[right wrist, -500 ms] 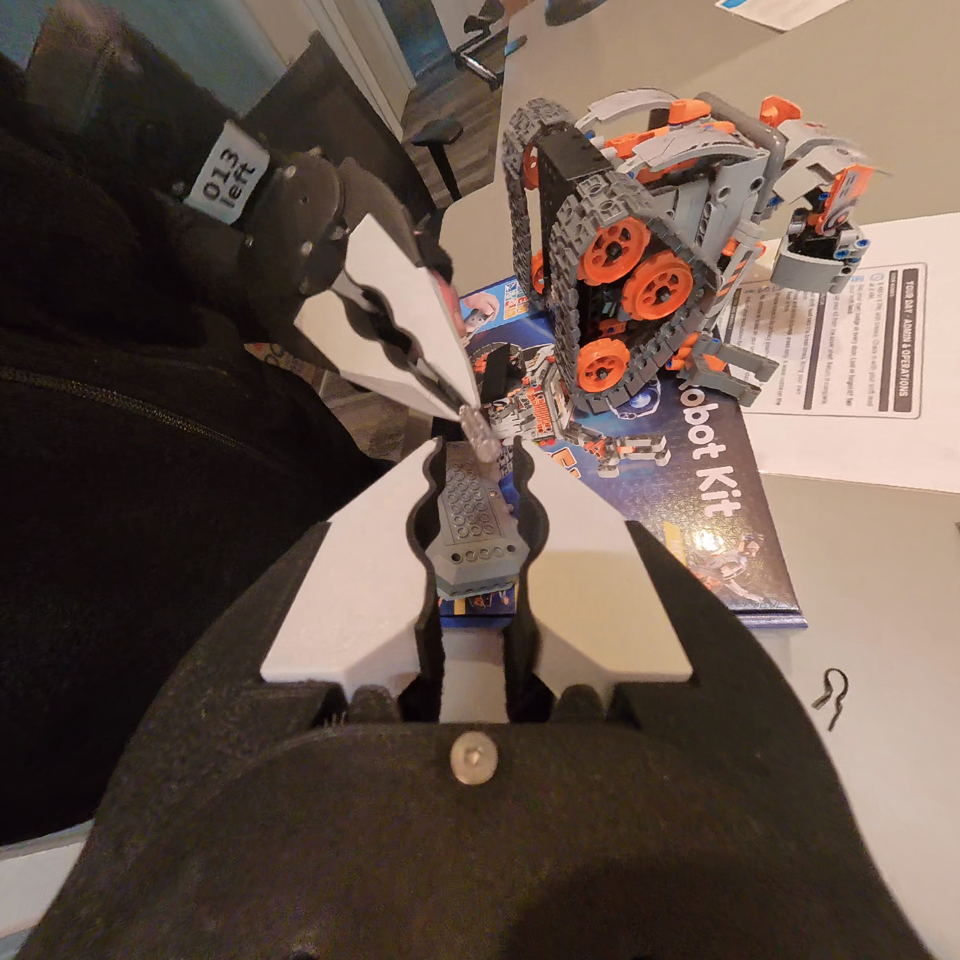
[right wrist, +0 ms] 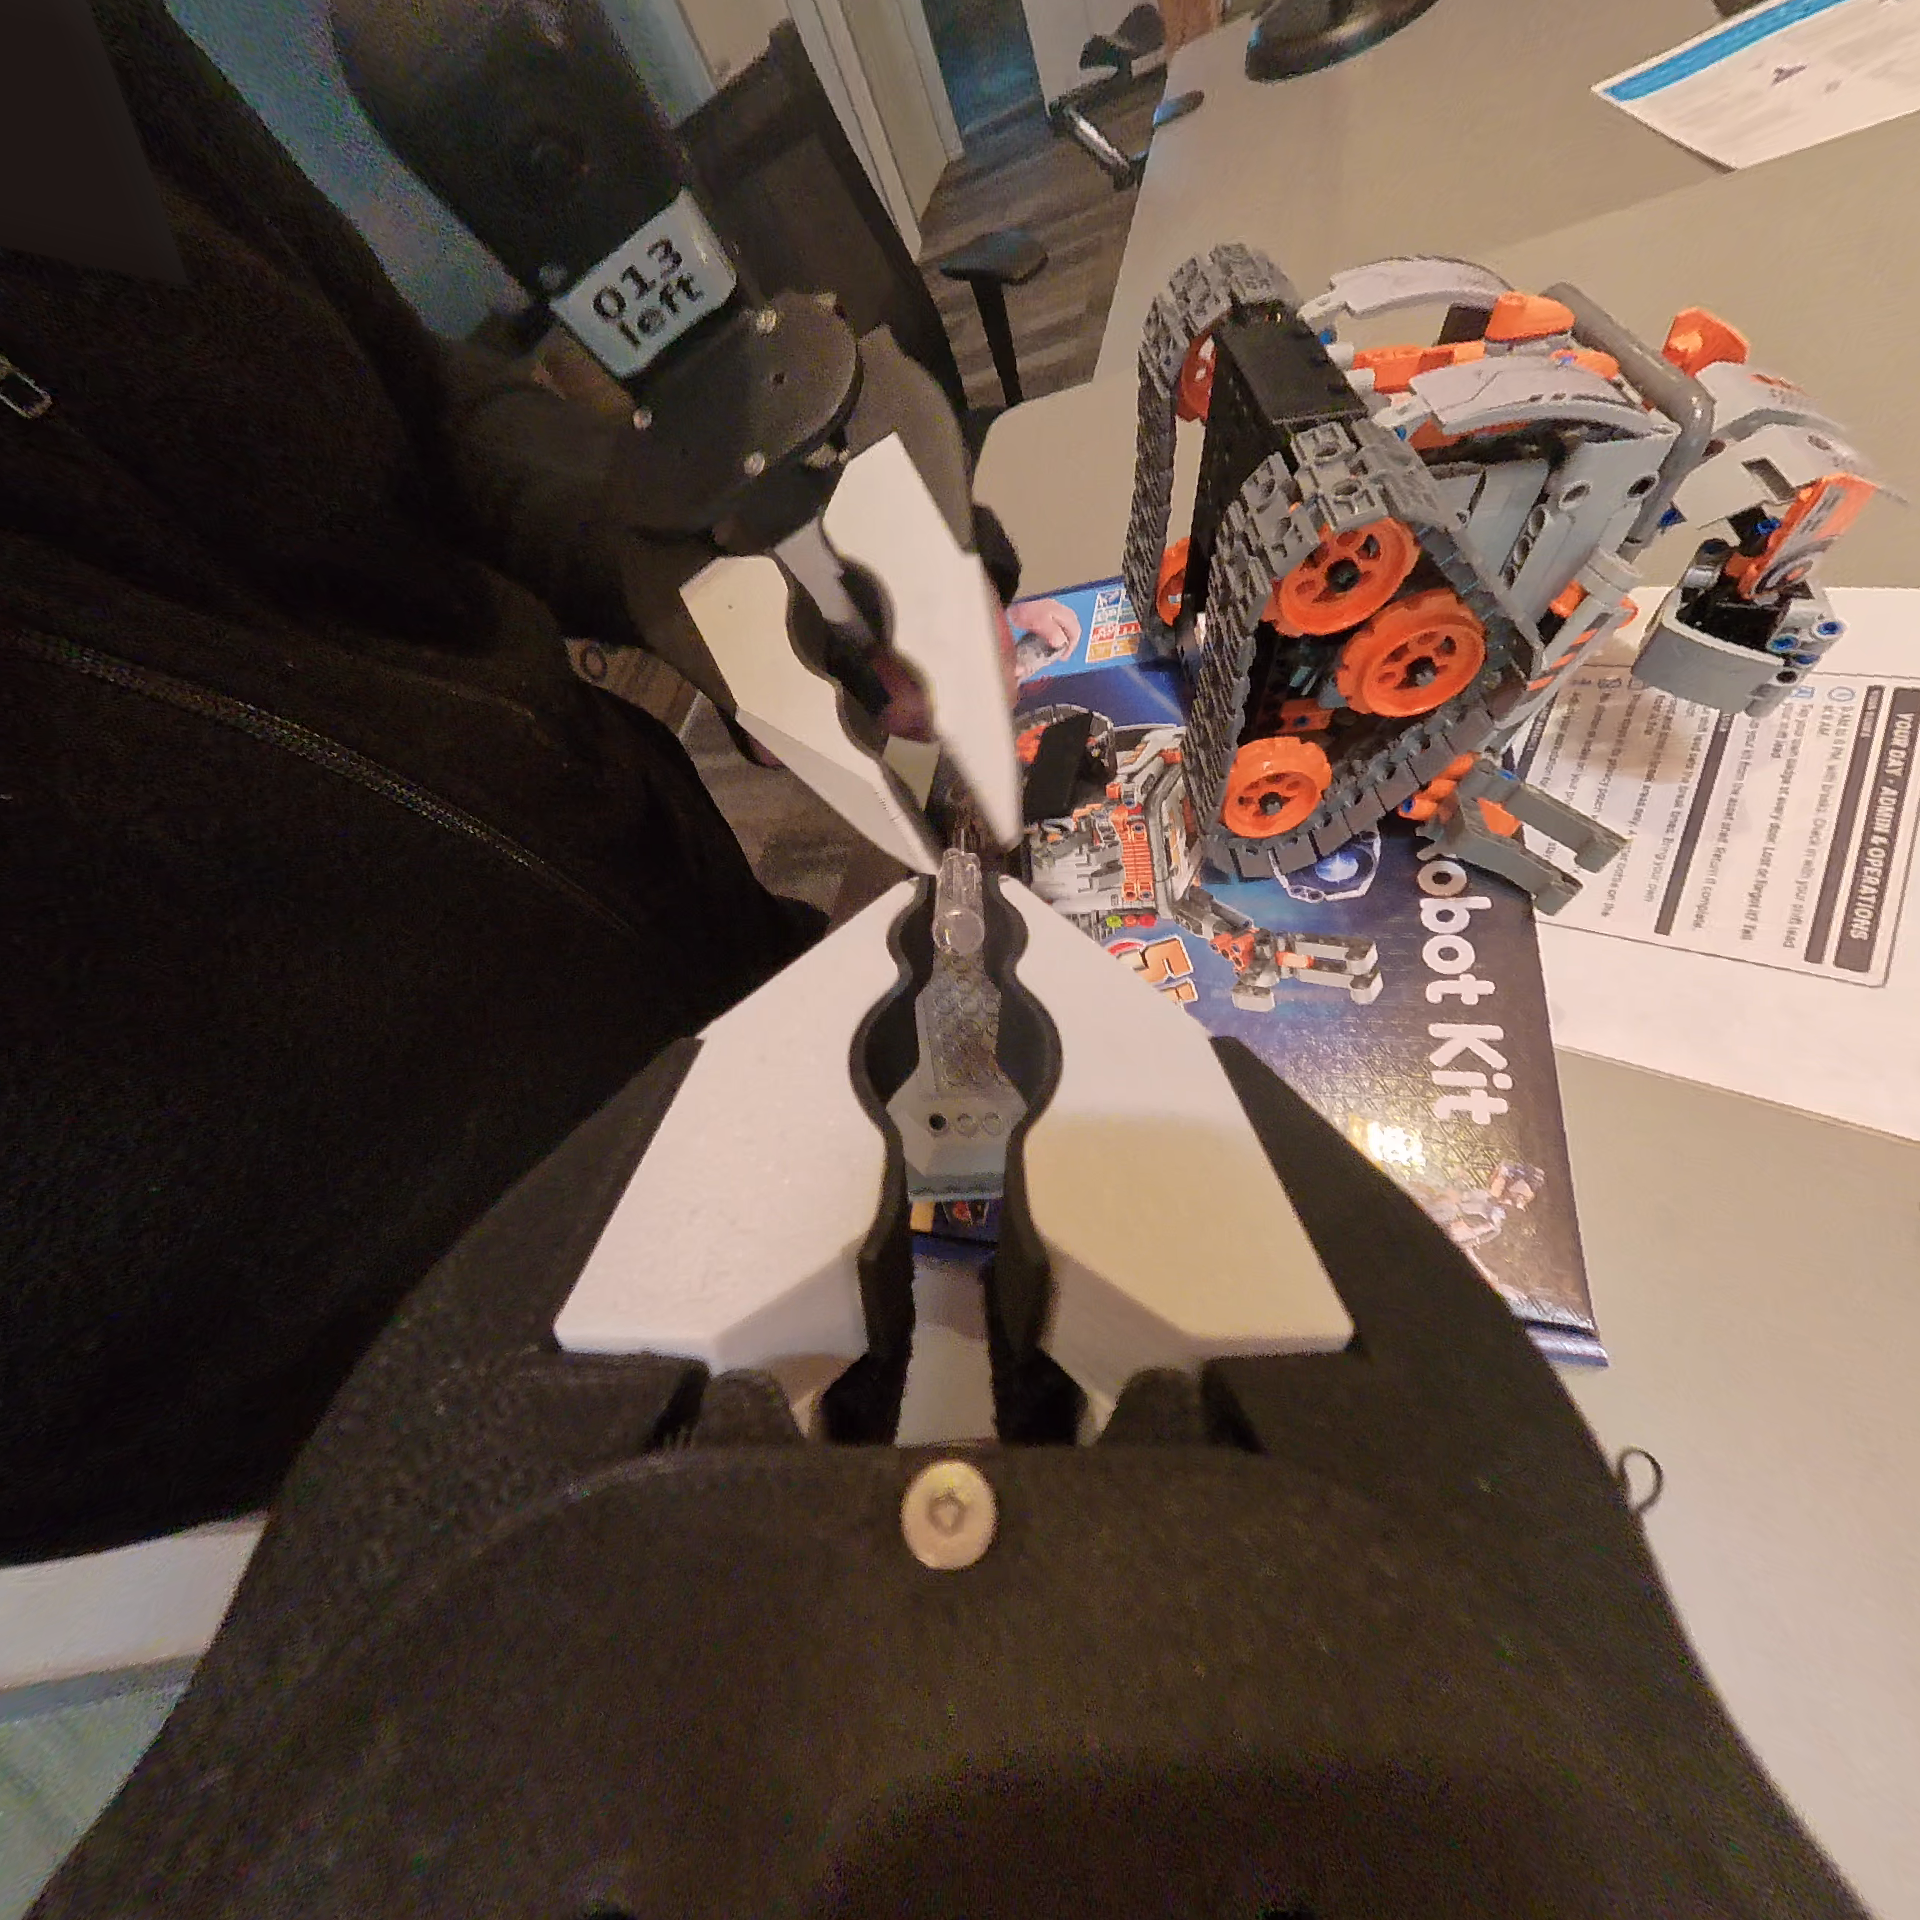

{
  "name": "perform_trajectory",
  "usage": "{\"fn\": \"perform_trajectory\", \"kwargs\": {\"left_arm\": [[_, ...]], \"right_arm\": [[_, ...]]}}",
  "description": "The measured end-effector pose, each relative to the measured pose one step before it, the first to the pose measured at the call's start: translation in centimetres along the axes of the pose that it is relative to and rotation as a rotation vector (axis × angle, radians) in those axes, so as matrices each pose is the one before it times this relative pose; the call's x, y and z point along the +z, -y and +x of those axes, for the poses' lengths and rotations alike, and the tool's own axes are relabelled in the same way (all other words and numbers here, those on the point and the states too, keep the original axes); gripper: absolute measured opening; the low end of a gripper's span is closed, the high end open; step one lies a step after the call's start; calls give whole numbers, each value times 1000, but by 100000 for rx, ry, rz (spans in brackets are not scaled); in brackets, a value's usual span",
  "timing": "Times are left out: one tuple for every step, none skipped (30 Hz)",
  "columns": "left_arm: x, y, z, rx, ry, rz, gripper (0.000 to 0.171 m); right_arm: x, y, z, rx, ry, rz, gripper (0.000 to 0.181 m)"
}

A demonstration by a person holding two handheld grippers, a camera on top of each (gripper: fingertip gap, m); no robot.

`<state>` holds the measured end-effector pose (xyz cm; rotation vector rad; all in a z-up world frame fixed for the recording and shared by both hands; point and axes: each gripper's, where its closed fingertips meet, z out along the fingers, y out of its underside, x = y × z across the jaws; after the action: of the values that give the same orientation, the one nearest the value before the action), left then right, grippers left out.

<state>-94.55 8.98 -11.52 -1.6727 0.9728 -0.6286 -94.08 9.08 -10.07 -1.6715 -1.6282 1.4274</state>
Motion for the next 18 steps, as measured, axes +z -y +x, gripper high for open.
{"fn": "perform_trajectory", "kwargs": {"left_arm": [[-163, -499, -78, -2867, -1015, -2672, 27], [-219, -721, 95, -4121, -2370, -3431, 41], [-235, -951, 250, -4910, -3405, -4447, 49], [-231, -1011, 89, -5046, -2011, -4007, 60], [-190, -986, 82, -4538, -1600, -3017, 72], [-64, -1180, 185, -4576, -2379, -3651, 77], [131, -1295, 383, -4661, -3553, -4469, 86], [242, -1061, 187, -3882, -1886, -3269, 94], [341, -999, 139, -1999, -1033, -3378, 97], [392, -841, -54, -35, 729, -3094, 96], [392, -618, -221, 926, 2262, -2216, 94], [396, -399, -28, 13, 880, -1393, 93], [286, -84, 26, -1186, 191, 379, 84], [196, 106, 129, -1425, -548, 1698, 75], [152, 92, 189, -1559, -893, 1478, 70], [92, 116, 31, 158, 330, 1333, 69], [78, 17, -10, 899, 967, 351, 69], [29, 98, -6, 1191, 1239, 600, 69]], "right_arm": [[-97, -304, 247, -295, -1142, -2301, 6], [-144, -306, 270, -66, -1144, -2026, 6], [-146, -244, 73, 138, -3, -1396, 6], [-117, -287, -29, -261, 56, -1559, 6], [-91, -237, -22, -271, -543, -1087, 6], [-49, -144, -259, 710, 1048, -9, 6], [7, -77, -422, 1139, 2096, 1000, 6], [107, -170, -323, 935, 1222, 709, 6], [193, -383, -149, 647, 110, -466, 6], [224, -420, -119, 474, 60, -806, 6], [196, -289, -116, 651, 302, -82, 6], [147, -118, -109, 818, 462, 695, 6], [95, -57, -67, 652, 308, 802, 6], [62, -86, -37, 463, 111, 253, 6], [26, -108, 54, 204, -422, -132, 6], [-39, -70, 108, 155, -742, -53, 6], [-73, -31, 114, 133, -697, 212, 6], [-89, -43, 70, 99, -570, -46, 6]]}}
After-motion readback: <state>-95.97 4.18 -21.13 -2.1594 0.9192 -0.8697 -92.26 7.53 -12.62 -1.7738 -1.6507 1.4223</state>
